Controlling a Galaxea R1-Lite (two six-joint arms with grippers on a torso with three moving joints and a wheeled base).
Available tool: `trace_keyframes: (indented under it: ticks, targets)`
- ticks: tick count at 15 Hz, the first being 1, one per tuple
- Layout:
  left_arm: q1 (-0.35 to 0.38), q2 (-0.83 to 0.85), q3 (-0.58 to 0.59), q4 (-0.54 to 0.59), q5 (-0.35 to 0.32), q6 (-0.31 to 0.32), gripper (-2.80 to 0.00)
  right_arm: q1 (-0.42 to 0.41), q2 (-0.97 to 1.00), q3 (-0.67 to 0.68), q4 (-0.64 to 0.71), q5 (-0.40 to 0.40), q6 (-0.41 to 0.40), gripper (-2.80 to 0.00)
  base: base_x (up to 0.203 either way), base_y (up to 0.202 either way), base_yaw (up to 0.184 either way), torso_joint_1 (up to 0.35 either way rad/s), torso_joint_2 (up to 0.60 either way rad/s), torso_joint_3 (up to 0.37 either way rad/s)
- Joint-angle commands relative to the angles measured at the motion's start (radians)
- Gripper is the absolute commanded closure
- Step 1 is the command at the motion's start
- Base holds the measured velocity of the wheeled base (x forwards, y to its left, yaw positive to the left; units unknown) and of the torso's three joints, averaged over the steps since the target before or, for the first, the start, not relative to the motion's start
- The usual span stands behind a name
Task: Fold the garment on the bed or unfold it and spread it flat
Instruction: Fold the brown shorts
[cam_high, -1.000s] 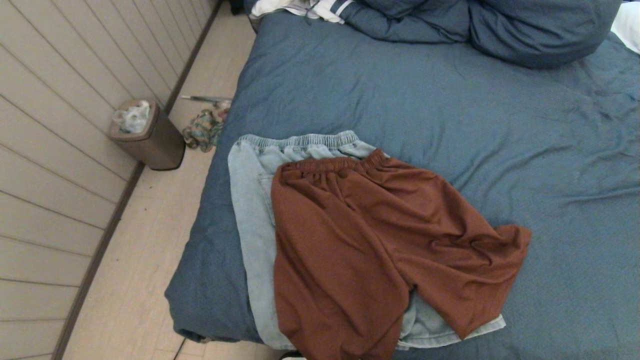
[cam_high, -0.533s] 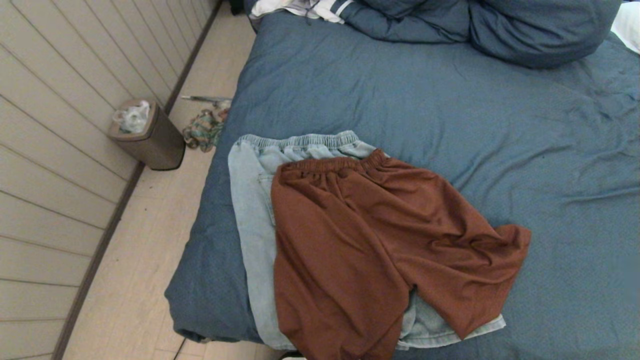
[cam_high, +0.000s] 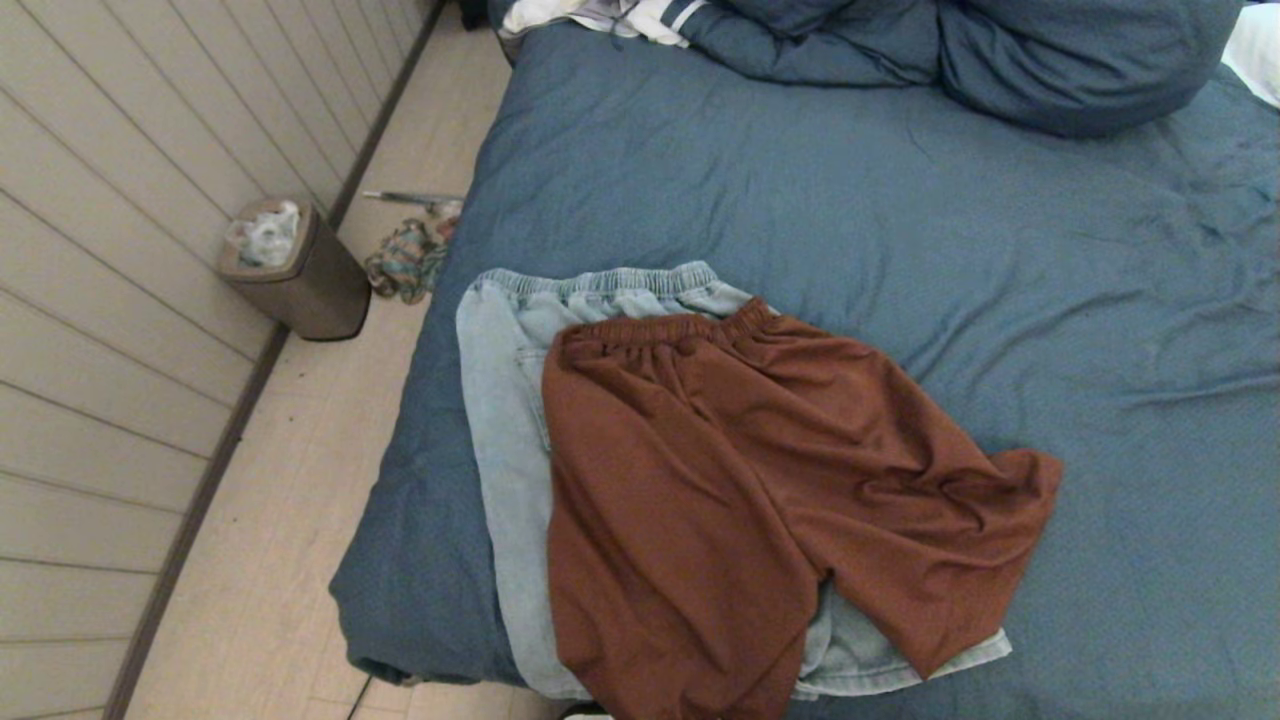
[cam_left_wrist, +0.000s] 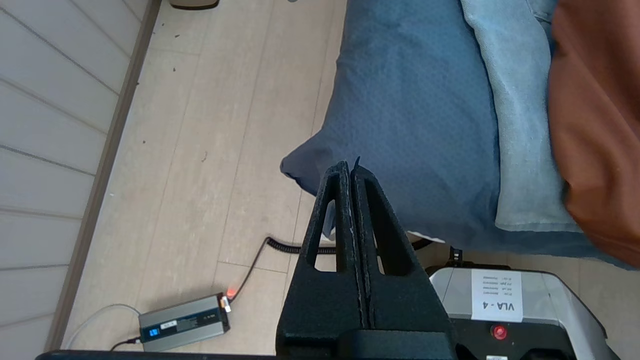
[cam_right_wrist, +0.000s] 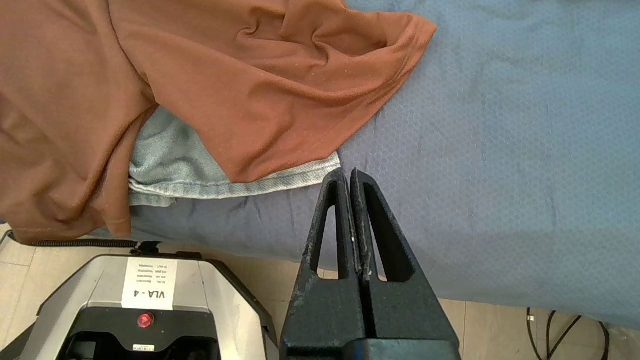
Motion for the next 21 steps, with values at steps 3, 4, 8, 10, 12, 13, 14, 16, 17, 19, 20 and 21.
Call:
trace_keyframes:
  ticks: [3,4,8,10,12,13,14,16,17,19,20,21]
  targets:
    - [0.002,0.002,0.000,0.001,0.001,0.000,0.00,0.000,-0.008,0.000,0.001,0.000,0.000,0.00,0.000,0.000,0.000,0.000,0.00,0.000]
    - [0.001,0.002,0.000,0.001,0.001,0.000,0.00,0.000,-0.008,0.000,0.001,0.000,0.000,0.00,0.000,0.000,0.000,0.000,0.00,0.000]
    - [0.001,0.002,0.000,0.001,0.001,0.000,0.00,0.000,-0.008,0.000,0.001,0.000,0.001,0.00,0.000,0.000,0.000,0.000,0.00,0.000]
    - [0.001,0.002,0.000,0.001,0.001,0.000,0.00,-0.001,-0.008,0.000,0.003,0.000,0.001,0.00,0.000,0.000,0.000,0.000,0.00,0.000]
    - [0.001,0.002,0.000,0.001,0.001,0.000,0.00,-0.002,-0.008,0.000,0.003,0.000,0.003,0.00,0.000,0.000,0.000,0.000,0.00,0.000]
    - [0.001,0.002,0.000,0.001,0.001,0.000,0.00,-0.001,-0.007,0.000,0.003,0.000,0.004,0.00,0.000,0.000,0.000,0.000,0.00,0.000]
    - [0.002,0.002,0.000,0.001,0.001,0.000,0.00,-0.001,-0.005,0.000,0.003,0.000,0.003,0.00,0.000,0.000,0.000,0.000,0.00,0.000]
    - [0.001,0.002,-0.001,0.001,0.001,0.000,0.00,-0.003,-0.004,0.000,0.003,0.000,0.003,0.00,0.000,0.000,0.000,0.000,0.00,0.000]
    - [0.001,0.002,0.000,0.001,0.001,0.000,0.00,-0.003,-0.004,0.000,0.003,0.000,0.003,0.00,0.000,0.000,0.000,0.000,0.00,0.000]
    - [0.001,0.002,0.000,0.001,0.001,0.000,0.00,-0.001,-0.004,0.000,0.003,0.000,0.003,0.00,0.000,0.000,0.000,0.000,0.00,0.000]
    - [0.001,0.002,0.000,0.001,0.001,0.000,0.00,-0.001,-0.006,0.000,0.003,0.000,0.003,0.00,0.000,0.000,0.000,0.000,0.00,0.000]
    - [0.001,0.002,0.000,0.001,0.001,0.000,0.00,-0.001,-0.006,0.000,0.003,0.000,0.003,0.00,0.000,0.000,0.000,0.000,0.00,0.000]
